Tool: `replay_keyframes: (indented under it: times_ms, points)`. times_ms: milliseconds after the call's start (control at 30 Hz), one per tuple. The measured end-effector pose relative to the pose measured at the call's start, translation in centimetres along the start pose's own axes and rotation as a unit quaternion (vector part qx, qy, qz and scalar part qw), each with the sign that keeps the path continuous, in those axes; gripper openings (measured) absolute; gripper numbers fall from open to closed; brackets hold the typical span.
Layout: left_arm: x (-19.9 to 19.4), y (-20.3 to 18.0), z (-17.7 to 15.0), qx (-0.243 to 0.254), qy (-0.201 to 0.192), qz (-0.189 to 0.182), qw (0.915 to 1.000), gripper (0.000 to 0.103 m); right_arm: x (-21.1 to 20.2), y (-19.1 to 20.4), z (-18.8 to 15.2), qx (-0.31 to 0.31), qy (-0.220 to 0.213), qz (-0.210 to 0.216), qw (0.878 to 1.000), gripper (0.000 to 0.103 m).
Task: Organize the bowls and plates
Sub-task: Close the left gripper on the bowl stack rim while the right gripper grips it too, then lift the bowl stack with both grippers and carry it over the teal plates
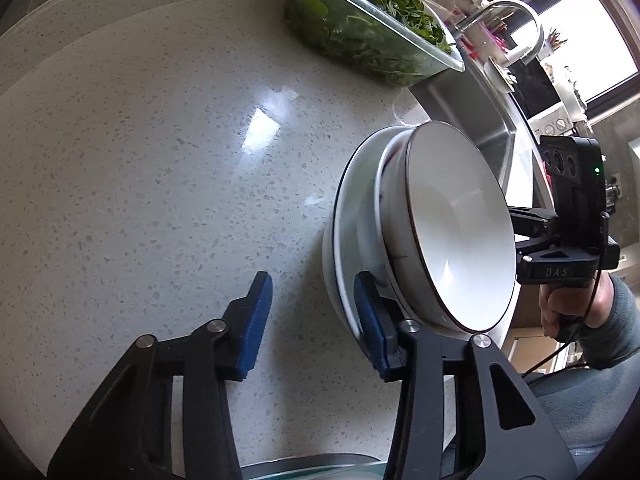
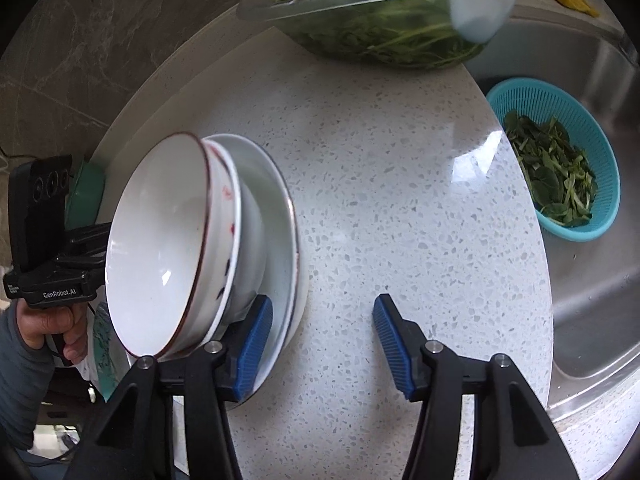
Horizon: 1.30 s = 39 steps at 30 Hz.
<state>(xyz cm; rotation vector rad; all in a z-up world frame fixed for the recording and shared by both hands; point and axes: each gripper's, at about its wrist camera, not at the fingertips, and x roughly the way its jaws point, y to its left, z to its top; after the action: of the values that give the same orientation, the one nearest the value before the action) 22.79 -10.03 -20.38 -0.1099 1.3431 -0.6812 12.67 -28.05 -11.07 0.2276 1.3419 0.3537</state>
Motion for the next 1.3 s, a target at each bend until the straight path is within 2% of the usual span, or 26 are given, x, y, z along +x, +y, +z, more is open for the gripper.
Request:
replay_keyframes:
  times_ms: [400, 600, 667, 700, 733, 933, 1000, 1300]
  points:
    - [2.2, -0.6, 1.0, -0.034, 0.031, 0.011, 0.9989, 0.035, 0.3, 0.1, 0.7, 0.017, -0.001, 0.009, 1.0, 0.051]
    - [3.2, -1.6, 1.2, -0.032, 0.036, 0.014, 0.9988, 0.033, 0.4, 0.4, 0.9, 0.02, -0.001, 0.022, 1.0, 0.037]
    - [3.5, -2.2, 1.2, -0.023, 0.033, 0.015, 0.9991, 0.027, 0.6, 0.7, 0.8, 0.016, -0.001, 0.032, 0.999, 0.032]
    - [3.6, -2.4, 1.2, -0.021, 0.031, 0.014, 0.9992, 0.024, 0.7, 0.8, 0.8, 0.016, 0.0, 0.037, 0.999, 0.026]
    - [3.8, -2.7, 1.2, -0.021, 0.031, 0.014, 0.9992, 0.023, 0.7, 0.7, 0.8, 0.016, -0.003, 0.04, 0.999, 0.024]
    - [4.5, -3.2, 1.7, -0.026, 0.021, 0.016, 0.9993, 0.021, 0.7, 0.7, 0.9, 0.019, -0.007, 0.041, 0.999, 0.023]
    - [4.3, -3.2, 1.9, -0.023, 0.014, 0.015, 0.9995, 0.016, 0.8, 0.7, 1.0, 0.02, -0.008, 0.041, 0.999, 0.023]
    - [4.3, -3.4, 2.2, -0.015, 0.01, 0.024, 0.9995, 0.015, 0.5, 0.7, 0.8, 0.013, -0.016, 0.036, 0.999, 0.023]
